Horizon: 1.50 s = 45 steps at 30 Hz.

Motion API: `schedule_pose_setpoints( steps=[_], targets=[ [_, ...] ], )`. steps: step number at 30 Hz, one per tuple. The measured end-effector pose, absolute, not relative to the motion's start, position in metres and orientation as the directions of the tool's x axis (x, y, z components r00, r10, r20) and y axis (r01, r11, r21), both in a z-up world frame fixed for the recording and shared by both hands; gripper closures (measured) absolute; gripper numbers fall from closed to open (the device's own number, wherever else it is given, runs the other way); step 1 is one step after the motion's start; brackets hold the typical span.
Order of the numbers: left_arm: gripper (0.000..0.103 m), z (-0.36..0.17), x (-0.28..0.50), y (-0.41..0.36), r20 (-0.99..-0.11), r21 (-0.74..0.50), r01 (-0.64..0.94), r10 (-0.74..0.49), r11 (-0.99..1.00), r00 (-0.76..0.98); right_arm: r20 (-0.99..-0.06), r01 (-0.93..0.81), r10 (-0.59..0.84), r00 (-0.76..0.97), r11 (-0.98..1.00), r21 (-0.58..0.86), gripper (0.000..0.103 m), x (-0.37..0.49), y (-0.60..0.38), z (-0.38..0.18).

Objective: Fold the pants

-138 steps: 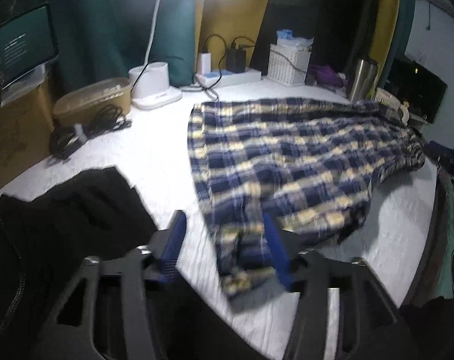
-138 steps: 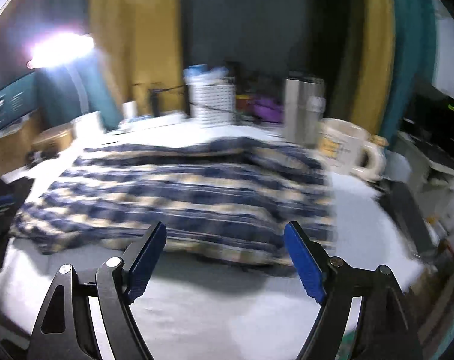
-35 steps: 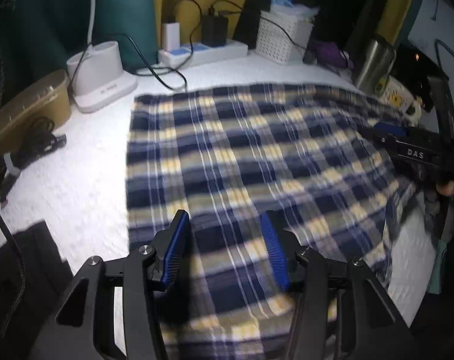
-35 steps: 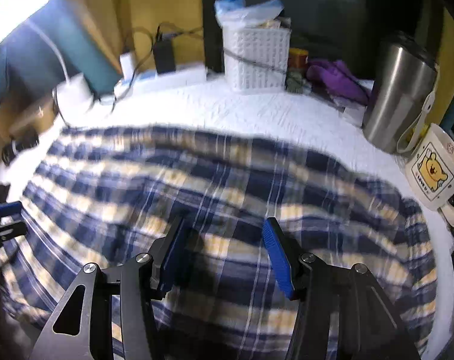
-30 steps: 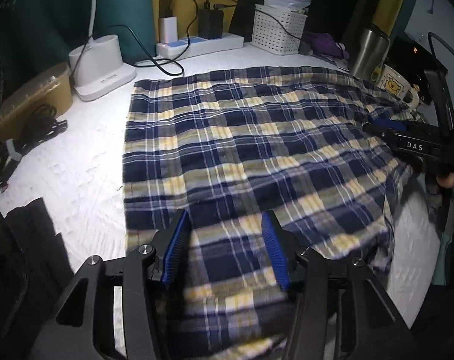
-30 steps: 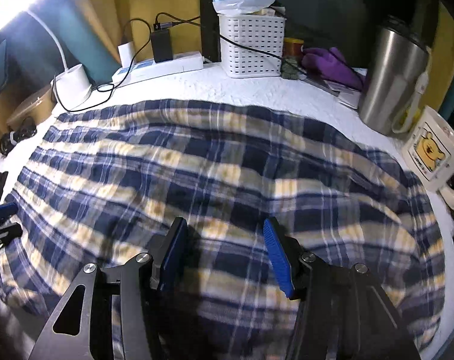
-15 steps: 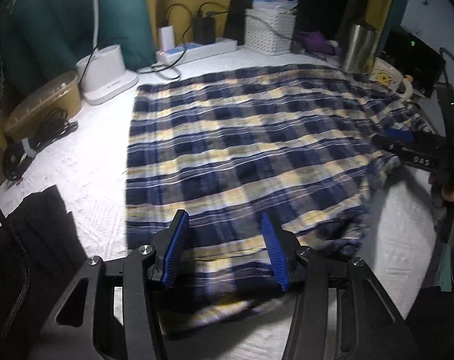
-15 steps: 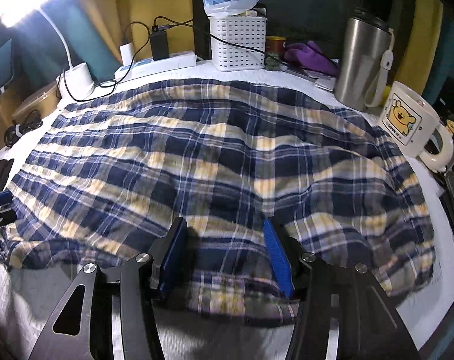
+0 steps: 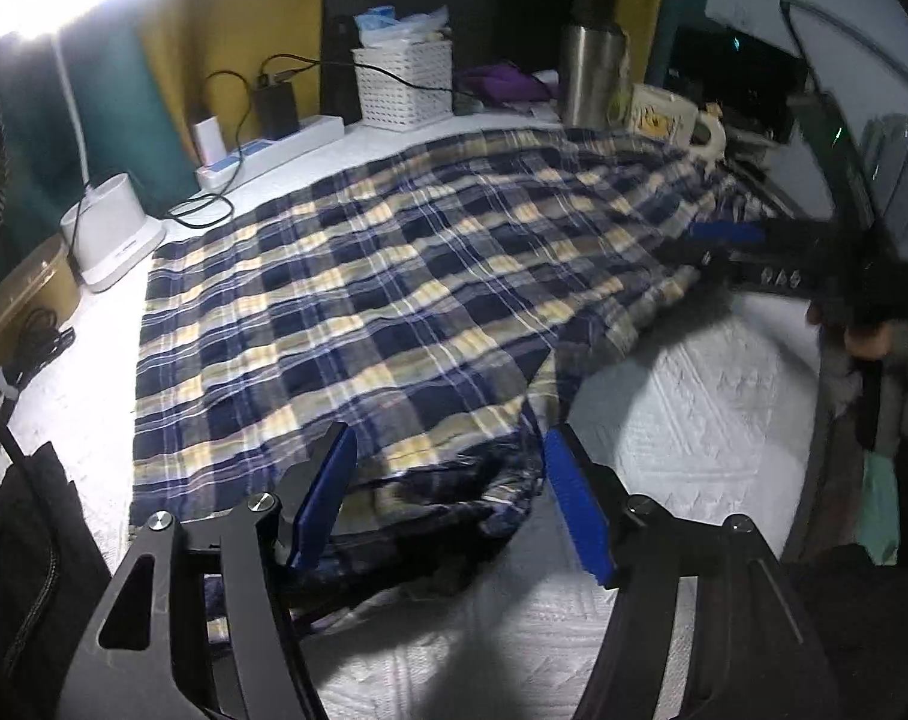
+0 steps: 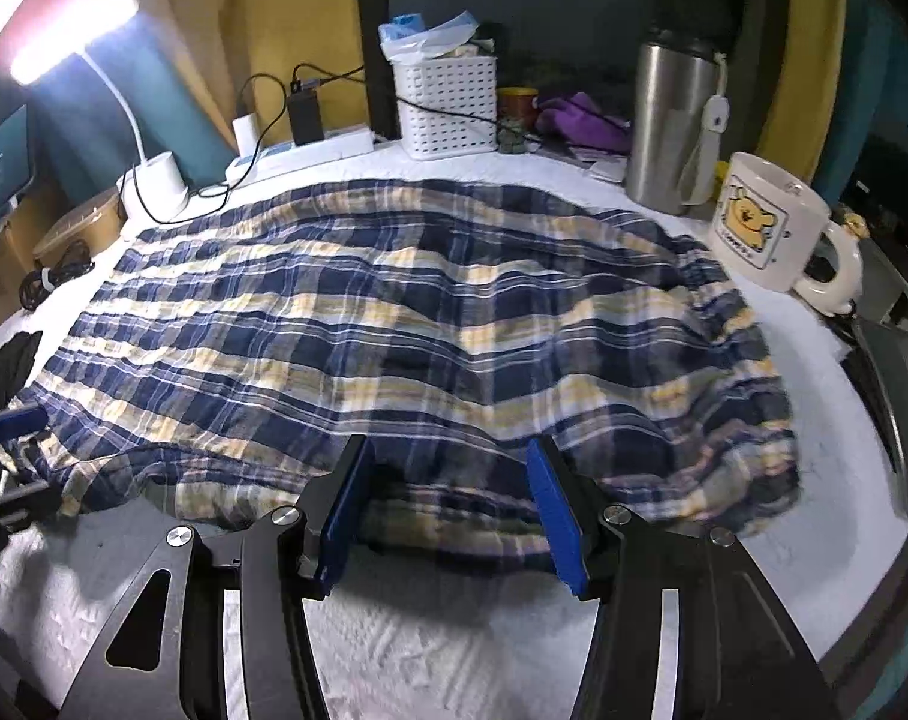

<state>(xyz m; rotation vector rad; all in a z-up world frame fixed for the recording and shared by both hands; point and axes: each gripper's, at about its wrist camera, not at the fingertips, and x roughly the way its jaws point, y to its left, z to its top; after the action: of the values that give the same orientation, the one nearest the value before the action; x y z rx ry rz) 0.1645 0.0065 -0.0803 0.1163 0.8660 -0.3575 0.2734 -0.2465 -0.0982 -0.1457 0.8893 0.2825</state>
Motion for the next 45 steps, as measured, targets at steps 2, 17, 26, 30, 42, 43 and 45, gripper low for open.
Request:
schedule_pose_setpoints(
  steps=[2,17,26,30,42,43,45],
  targets=[
    [0.038,-0.082,0.163,0.0,-0.759,-0.015,0.377,-0.256,0.926,0.599,-0.777,-0.289,0.175,0.604,0.957,-0.009,0.048,0.271,-0.254,-0.095],
    [0.095,-0.096,0.155,-0.007,-0.787,0.015,0.379,-0.223,0.925,0.575,-0.778,-0.24,0.149,0.61,0.971,-0.002,0.048,0.259,-0.286,-0.101],
    [0.095,-0.094,0.14,-0.002,-0.79,-0.018,0.352,-0.229,0.936,0.569,-0.795,-0.218,0.13,0.592,0.976,-0.003,0.048,0.244,-0.3,-0.115],
    [0.08,-0.076,0.134,0.011,-0.784,-0.074,0.342,-0.266,0.937,0.561,-0.789,-0.201,0.128,0.601,0.98,0.006,0.048,0.236,-0.314,-0.114],
    [0.049,-0.075,0.157,0.111,-0.784,-0.086,0.027,-0.085,0.996,0.616,-0.779,-0.146,0.172,0.602,0.984,0.105,0.017,0.244,-0.339,-0.113],
    [0.049,-0.079,0.158,0.116,-0.789,-0.101,0.013,-0.088,0.995,0.608,-0.778,-0.144,0.174,0.604,0.984,0.107,0.017,0.244,-0.339,-0.114],
    [0.049,-0.086,0.161,0.124,-0.799,-0.12,-0.011,-0.09,0.993,0.594,-0.778,-0.144,0.175,0.604,0.984,0.109,0.017,0.248,-0.338,-0.114]
  ],
)
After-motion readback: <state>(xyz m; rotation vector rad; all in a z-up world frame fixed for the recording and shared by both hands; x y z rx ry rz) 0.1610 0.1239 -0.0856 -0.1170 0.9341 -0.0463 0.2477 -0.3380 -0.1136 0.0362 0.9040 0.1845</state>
